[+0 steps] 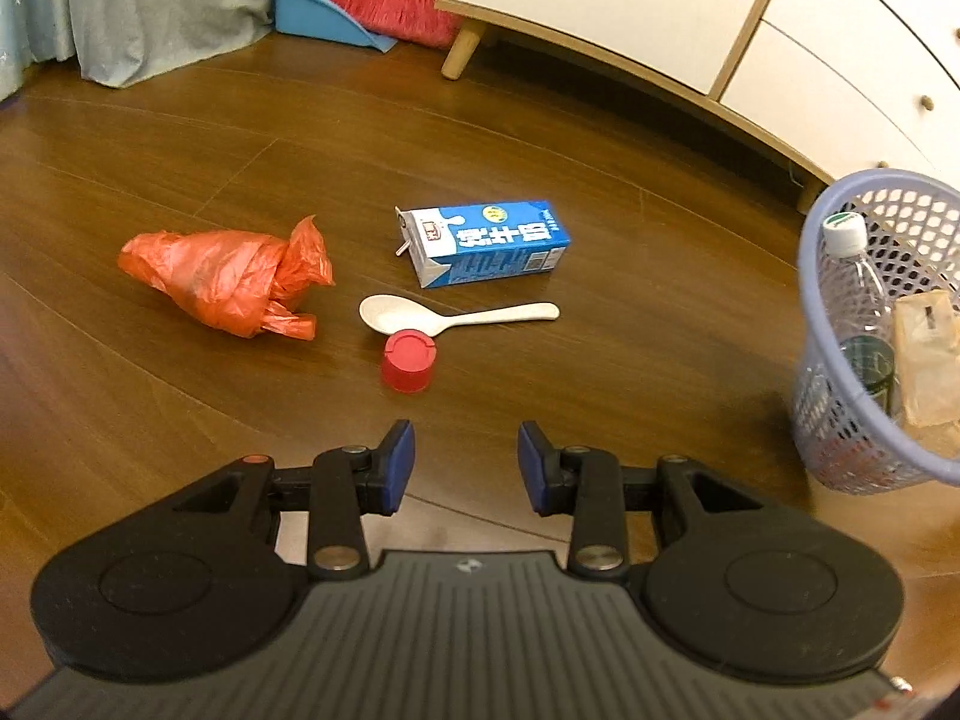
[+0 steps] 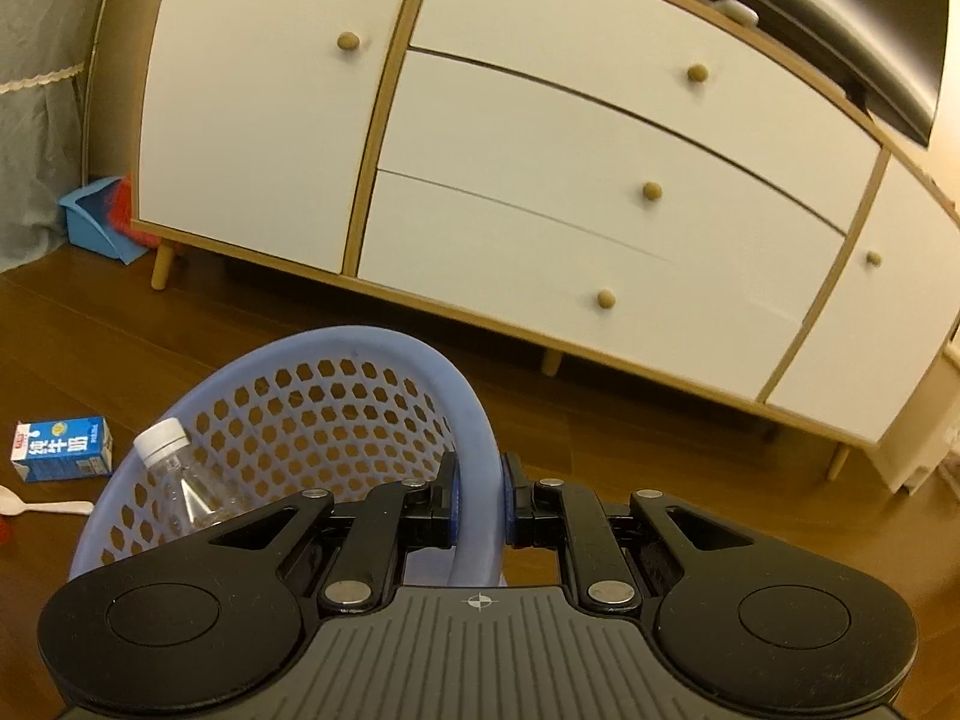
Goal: Collect trash
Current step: 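Lower the left gripper onto the red bottle cap and close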
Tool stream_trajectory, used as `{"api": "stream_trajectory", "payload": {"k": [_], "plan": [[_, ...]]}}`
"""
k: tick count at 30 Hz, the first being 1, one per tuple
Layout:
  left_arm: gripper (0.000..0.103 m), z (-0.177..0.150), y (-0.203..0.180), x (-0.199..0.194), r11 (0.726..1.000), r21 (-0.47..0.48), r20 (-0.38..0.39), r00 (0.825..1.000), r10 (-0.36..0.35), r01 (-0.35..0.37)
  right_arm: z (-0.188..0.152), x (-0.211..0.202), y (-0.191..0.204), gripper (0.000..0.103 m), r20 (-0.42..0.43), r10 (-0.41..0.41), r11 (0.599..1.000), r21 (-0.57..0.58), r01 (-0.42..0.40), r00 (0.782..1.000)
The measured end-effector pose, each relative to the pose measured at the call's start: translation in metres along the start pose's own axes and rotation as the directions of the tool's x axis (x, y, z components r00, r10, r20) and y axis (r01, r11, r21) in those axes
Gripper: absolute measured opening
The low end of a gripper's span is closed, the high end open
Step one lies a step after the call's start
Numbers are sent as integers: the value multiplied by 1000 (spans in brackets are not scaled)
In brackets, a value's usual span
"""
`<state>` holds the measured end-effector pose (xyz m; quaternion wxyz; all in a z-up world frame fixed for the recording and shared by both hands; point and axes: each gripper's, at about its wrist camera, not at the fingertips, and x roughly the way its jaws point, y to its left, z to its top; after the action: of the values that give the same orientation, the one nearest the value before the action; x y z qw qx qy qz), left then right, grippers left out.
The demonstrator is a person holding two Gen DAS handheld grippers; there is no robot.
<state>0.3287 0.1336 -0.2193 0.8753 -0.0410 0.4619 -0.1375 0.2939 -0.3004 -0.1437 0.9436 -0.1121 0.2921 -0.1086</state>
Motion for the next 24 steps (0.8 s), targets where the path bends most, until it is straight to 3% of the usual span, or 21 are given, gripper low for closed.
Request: {"api": "stream_trajectory", "payload": {"k": [12, 24], "plan": [[32, 14, 11, 62, 996, 73, -22, 999, 45, -43, 10, 20, 14, 10, 8, -9, 999, -36, 9, 1000], [32, 20, 23, 82, 995, 72, -13, 998, 63, -62, 16, 27, 19, 10, 21, 2, 996, -88, 0, 1000]]}}
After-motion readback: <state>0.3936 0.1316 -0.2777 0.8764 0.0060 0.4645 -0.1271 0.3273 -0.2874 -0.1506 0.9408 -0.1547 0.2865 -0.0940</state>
